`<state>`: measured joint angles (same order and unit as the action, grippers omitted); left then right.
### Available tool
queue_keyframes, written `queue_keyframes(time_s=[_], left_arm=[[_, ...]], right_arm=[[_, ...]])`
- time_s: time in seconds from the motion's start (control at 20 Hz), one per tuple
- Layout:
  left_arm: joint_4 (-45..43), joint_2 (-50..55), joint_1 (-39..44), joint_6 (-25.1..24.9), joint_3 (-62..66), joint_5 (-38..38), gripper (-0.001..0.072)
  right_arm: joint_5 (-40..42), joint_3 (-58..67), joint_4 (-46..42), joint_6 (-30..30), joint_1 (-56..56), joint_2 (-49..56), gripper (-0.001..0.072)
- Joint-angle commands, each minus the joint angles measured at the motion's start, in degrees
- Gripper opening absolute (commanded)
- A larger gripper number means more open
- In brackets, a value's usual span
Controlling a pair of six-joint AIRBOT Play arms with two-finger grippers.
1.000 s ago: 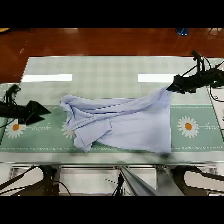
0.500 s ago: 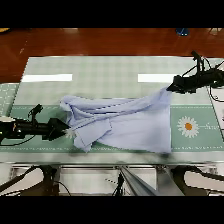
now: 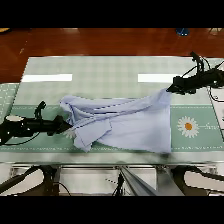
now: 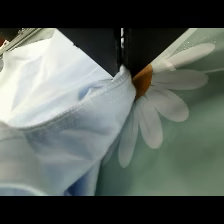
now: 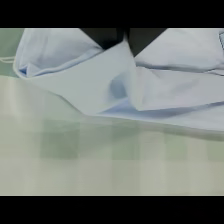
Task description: Fold the shirts.
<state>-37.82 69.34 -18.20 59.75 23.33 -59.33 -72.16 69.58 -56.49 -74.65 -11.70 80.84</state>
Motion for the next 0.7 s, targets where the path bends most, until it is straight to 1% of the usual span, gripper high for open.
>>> queue_keyframes(time_s=[0.0,0.15,0.3,0.4,0.45,0.5,0.65], left_arm=[[1.0,-0.3,0.5,-2.3,0.9,-5.7,0.0028],[1.3,-3.5,-0.6,-2.7,5.4,-12.9,0.0028],[5.8,-9.1,-4.9,-2.4,14.5,-20.7,0.0028],[8.6,-11.7,-7.5,0.0,22.3,-24.7,0.0028],[9.6,-12.5,-7.8,1.4,25.8,-24.7,0.0028],[11.9,-13.0,-7.8,1.7,29.4,-24.7,0.0028],[22.8,-13.8,-7.8,1.6,40.2,-24.7,0.0028]], right_arm=[[-0.5,0.0,-0.2,0.0,0.0,0.0,0.0036],[-0.6,0.0,-0.5,0.0,0.0,0.0,0.0036],[-0.8,0.0,-0.6,0.6,0.0,-1.6,0.0036],[-0.7,0.2,-0.6,1.1,0.0,-4.3,0.0036],[-0.8,0.8,-0.6,1.5,0.0,-6.0,0.0036],[-0.9,2.0,-0.6,1.5,0.0,-8.1,0.0036],[0.1,8.8,-0.6,1.9,0.0,-15.6,0.0036]])
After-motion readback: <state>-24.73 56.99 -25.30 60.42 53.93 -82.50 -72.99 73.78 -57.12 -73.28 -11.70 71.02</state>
